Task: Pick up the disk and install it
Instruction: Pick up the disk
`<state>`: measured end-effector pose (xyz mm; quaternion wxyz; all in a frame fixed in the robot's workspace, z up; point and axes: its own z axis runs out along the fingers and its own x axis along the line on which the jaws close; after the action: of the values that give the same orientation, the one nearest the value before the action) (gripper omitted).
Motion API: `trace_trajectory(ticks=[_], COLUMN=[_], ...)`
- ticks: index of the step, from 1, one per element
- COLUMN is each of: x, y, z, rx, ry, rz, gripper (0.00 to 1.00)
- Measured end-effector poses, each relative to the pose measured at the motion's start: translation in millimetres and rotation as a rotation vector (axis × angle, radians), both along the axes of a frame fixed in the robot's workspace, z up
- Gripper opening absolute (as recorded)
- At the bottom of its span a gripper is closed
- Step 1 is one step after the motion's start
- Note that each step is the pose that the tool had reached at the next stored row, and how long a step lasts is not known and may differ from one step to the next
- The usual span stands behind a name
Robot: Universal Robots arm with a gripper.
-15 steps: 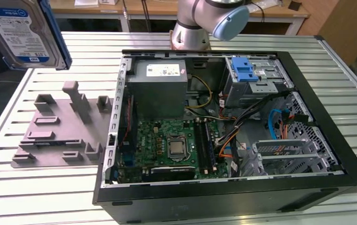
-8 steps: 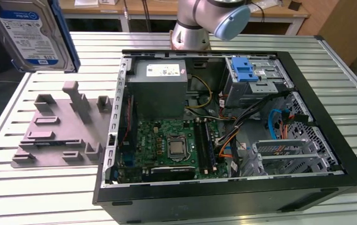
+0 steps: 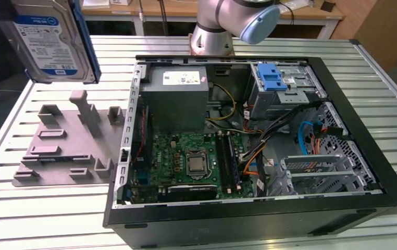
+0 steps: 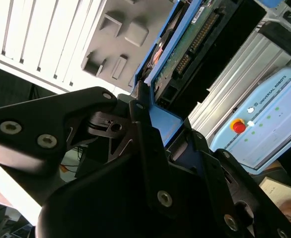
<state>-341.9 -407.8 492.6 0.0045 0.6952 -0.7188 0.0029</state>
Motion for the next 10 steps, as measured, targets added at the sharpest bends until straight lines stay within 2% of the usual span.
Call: trace_trajectory(ticks=[10], x=[28.2], y=[-9.1], z=[0.0], rx=[-0.0001], ry=[0.0046], rz=[0.000], gripper=[0.36])
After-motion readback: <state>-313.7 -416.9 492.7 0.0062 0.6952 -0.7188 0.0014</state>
